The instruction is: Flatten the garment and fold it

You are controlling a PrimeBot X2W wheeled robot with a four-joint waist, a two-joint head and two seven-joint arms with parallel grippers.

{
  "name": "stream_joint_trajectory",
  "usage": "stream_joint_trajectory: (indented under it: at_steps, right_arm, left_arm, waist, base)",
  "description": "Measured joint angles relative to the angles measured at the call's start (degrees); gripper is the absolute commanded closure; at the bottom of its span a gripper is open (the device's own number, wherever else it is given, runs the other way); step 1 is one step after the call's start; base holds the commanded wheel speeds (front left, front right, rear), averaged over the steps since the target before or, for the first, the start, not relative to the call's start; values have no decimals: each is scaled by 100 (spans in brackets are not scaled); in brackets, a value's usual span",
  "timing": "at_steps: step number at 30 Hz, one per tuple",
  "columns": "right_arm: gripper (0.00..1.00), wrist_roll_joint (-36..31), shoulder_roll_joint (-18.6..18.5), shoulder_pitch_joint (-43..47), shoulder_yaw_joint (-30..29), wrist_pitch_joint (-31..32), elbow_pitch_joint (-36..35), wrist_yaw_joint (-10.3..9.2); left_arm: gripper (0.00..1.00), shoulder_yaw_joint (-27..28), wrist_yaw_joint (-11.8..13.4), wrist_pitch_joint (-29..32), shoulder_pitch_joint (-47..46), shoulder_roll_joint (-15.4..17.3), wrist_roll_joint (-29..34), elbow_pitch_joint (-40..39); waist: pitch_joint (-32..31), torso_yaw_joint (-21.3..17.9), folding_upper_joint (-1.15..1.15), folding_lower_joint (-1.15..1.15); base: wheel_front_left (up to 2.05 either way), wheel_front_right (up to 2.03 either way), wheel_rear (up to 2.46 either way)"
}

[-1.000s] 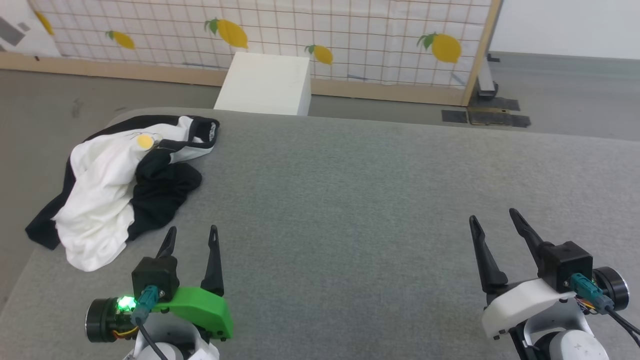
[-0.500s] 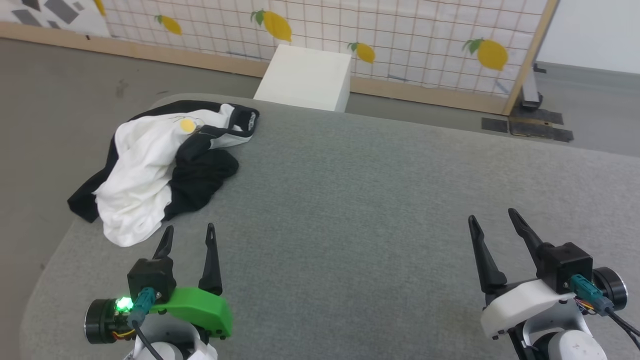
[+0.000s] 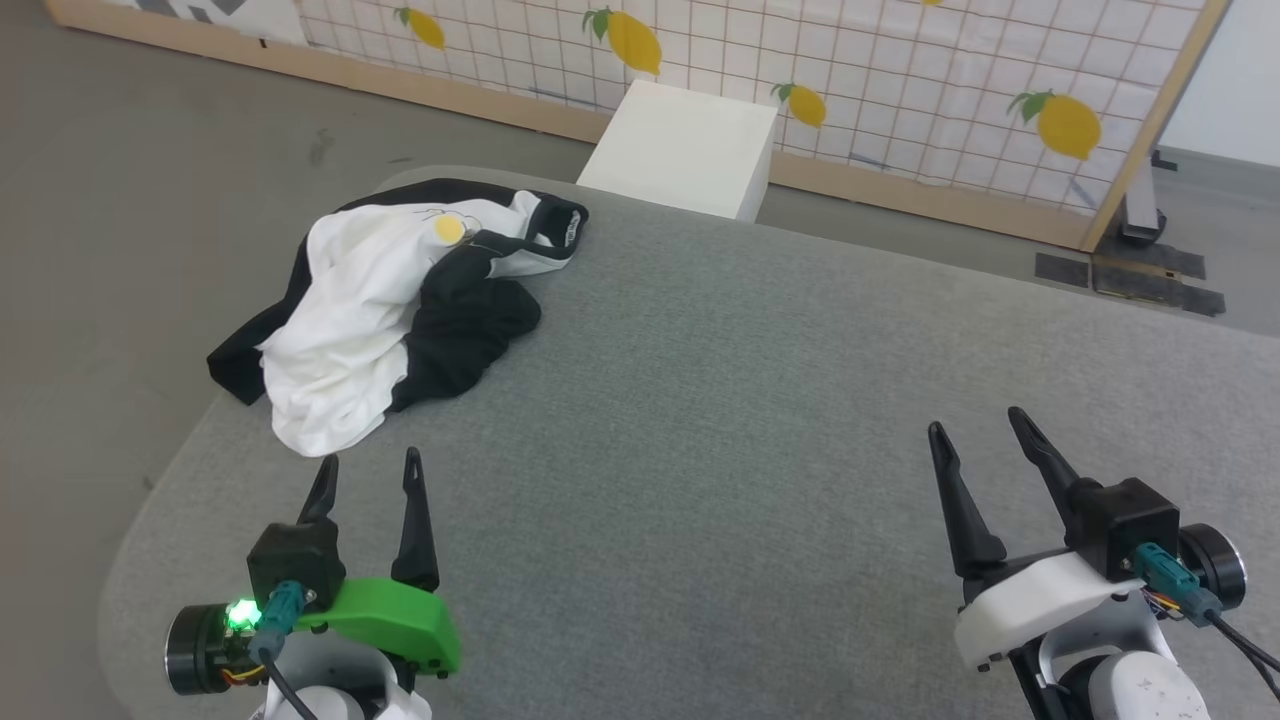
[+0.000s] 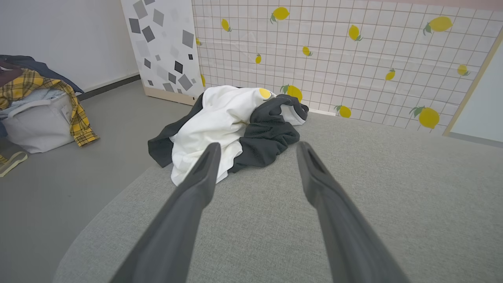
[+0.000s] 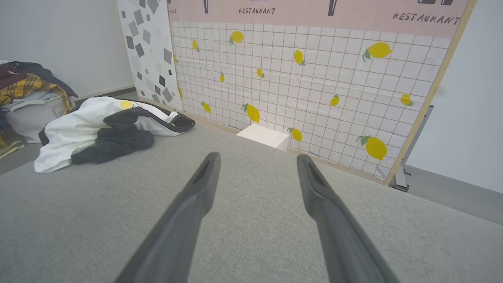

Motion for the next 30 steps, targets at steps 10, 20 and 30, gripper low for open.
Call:
stream_joint_trajectory:
  at_steps: [10, 20, 30]
  right_arm:
    - [0, 48, 1, -18, 29, -55, 21, 0]
    - [0, 116, 1, -25, 54, -153, 83, 0]
    - [0, 157, 2, -37, 97, -220, 141, 0]
  left_arm:
    - [0, 27, 82, -124, 0, 46, -85, 41]
    - [0, 22, 107, -244, 0, 116, -138, 99]
    - [0, 18, 180, -354, 1, 154, -287, 118]
  waist:
    - [5, 259, 0, 0]
    - [-6, 535, 0, 0]
    - [-2, 836, 0, 0]
  base:
    - [0, 0, 0]
    - [0, 0, 0]
    - [0, 0, 0]
